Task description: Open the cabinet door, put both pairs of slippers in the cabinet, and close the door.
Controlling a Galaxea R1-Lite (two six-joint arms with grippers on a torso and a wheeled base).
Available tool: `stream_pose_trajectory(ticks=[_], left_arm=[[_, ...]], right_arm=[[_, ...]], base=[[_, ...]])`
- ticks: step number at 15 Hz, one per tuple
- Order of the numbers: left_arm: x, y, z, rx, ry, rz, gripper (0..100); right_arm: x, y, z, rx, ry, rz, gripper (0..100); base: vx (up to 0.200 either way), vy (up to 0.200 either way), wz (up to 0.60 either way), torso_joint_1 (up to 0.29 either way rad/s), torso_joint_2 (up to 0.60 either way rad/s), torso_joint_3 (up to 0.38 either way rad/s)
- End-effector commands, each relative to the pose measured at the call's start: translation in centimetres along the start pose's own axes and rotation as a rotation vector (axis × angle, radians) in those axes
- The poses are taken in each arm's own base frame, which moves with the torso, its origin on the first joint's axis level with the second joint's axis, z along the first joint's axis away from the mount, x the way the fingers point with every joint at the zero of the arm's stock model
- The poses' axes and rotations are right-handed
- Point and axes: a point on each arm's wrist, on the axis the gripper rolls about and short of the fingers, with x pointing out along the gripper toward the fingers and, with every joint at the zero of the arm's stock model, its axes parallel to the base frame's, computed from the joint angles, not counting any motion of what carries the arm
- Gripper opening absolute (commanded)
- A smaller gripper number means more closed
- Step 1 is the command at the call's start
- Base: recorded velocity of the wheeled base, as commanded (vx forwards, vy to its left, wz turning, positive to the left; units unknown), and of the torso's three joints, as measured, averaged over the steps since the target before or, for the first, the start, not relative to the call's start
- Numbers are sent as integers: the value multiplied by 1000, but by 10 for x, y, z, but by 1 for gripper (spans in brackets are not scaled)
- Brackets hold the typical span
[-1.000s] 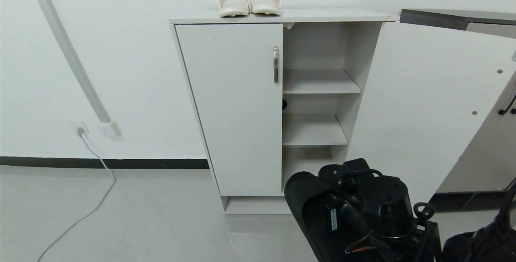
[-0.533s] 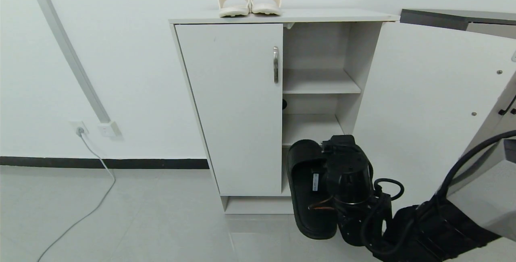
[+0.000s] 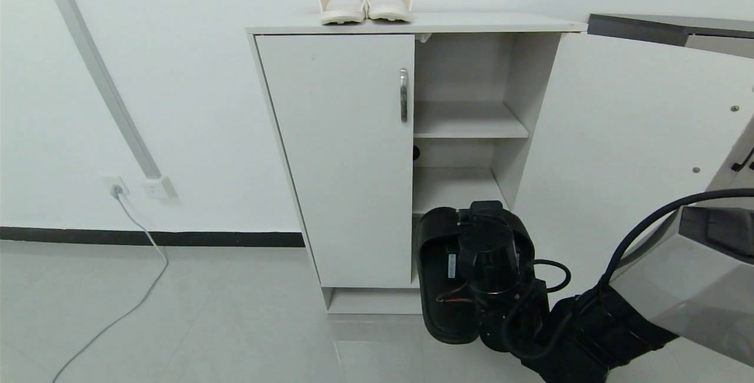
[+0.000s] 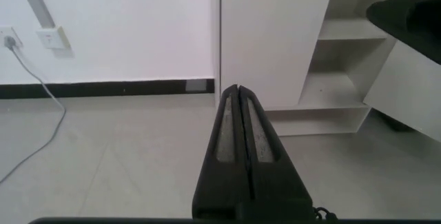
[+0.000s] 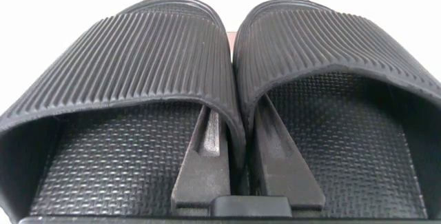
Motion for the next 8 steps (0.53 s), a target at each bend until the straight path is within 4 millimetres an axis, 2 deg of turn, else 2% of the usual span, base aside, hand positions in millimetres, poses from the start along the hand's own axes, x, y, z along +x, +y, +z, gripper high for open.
stream_pose_trajectory(ticks=[1, 5, 7, 8], left_arm=[[0, 0, 0, -1, 3, 1, 0], [0, 0, 0, -1, 3, 1, 0], [0, 0, 1, 1, 1, 1, 0], [0, 0, 0, 1, 3, 1, 0]], right_arm=[[1, 0, -2, -4, 4, -3, 0], [3, 1, -6, -12, 12, 0, 0], [7, 5, -17, -20, 26, 12, 0], [7, 12, -24, -12, 30, 83, 0]], base=[[0, 0, 0, 0, 0, 0], [0, 0, 0, 0, 0, 0], [0, 0, 0, 0, 0, 0], [0, 0, 0, 0, 0, 0]])
